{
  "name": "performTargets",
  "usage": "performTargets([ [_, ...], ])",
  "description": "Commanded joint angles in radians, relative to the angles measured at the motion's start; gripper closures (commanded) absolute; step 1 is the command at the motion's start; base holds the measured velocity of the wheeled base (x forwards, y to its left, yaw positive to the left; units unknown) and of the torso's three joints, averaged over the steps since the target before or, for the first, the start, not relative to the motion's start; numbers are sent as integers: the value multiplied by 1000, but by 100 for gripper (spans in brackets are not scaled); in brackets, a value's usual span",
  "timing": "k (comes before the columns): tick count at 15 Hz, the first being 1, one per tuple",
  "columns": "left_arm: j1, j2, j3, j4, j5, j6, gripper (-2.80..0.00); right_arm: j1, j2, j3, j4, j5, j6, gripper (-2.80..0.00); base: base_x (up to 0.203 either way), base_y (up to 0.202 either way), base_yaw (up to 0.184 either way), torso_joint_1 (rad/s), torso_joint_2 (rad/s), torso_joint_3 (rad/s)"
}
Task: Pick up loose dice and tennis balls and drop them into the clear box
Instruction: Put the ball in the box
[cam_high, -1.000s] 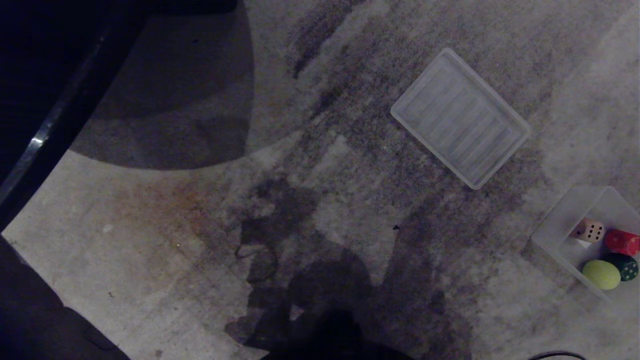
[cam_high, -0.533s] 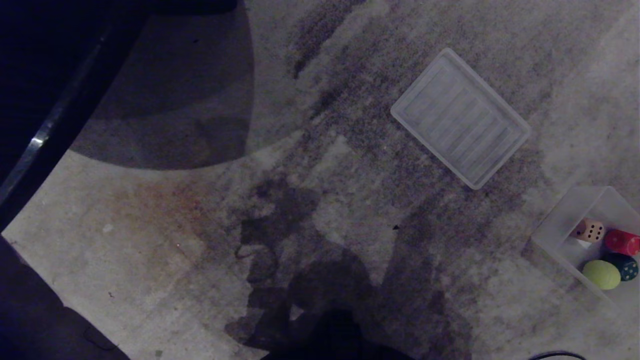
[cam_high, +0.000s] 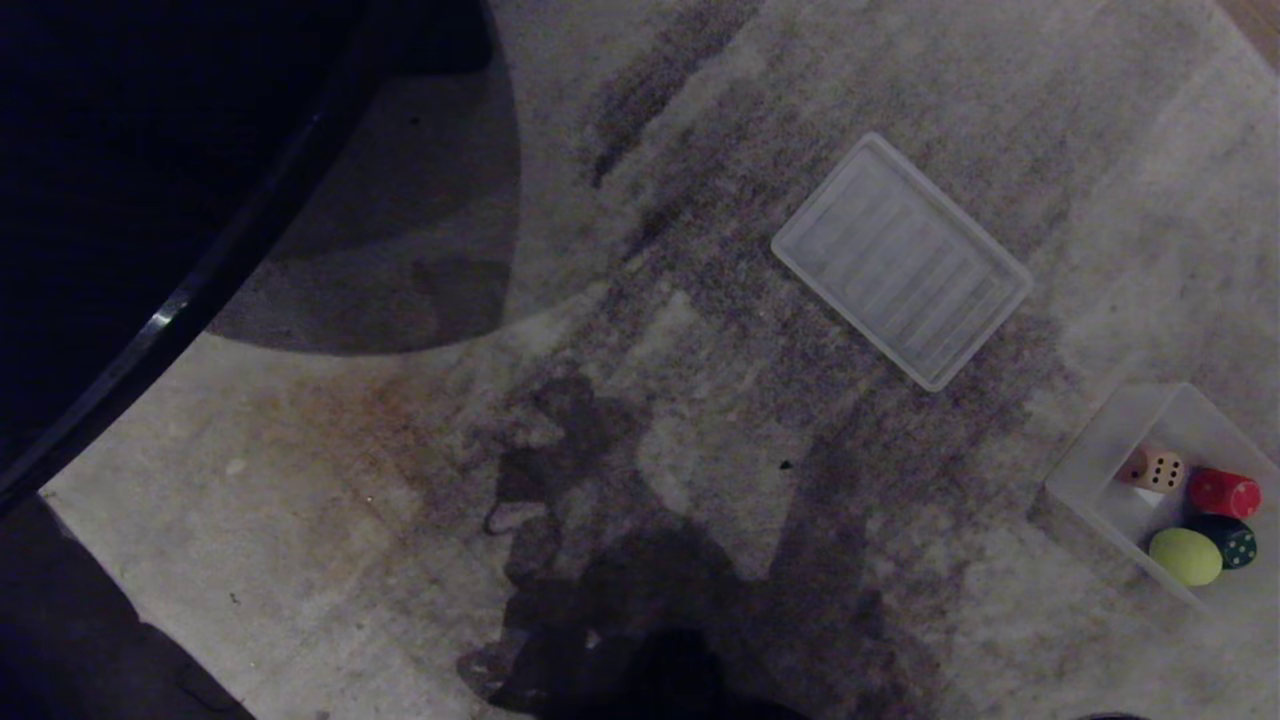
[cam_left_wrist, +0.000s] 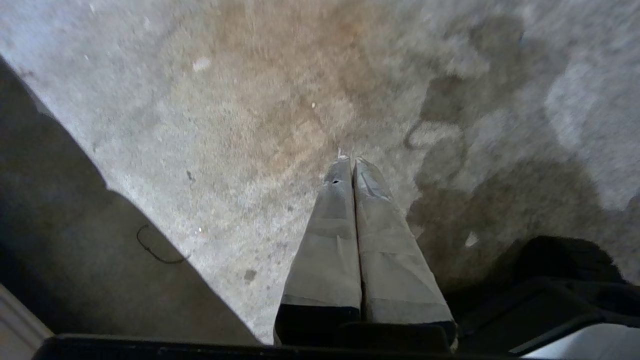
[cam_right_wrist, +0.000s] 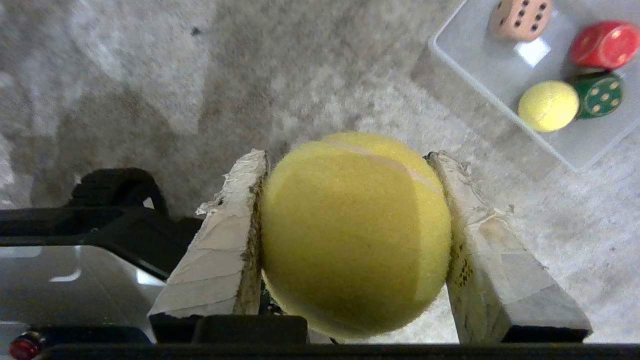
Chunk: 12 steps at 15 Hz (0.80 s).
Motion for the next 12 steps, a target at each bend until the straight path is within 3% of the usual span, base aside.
performTargets([
  [1, 0, 1, 2, 0, 0, -3, 0, 0, 3, 0, 2, 1, 0, 0, 0, 0, 0, 6, -2, 217],
  [12, 0, 1, 2, 0, 2, -8, 0, 0, 3, 0, 2, -1, 3, 0, 0, 0, 0, 3, 3, 202],
])
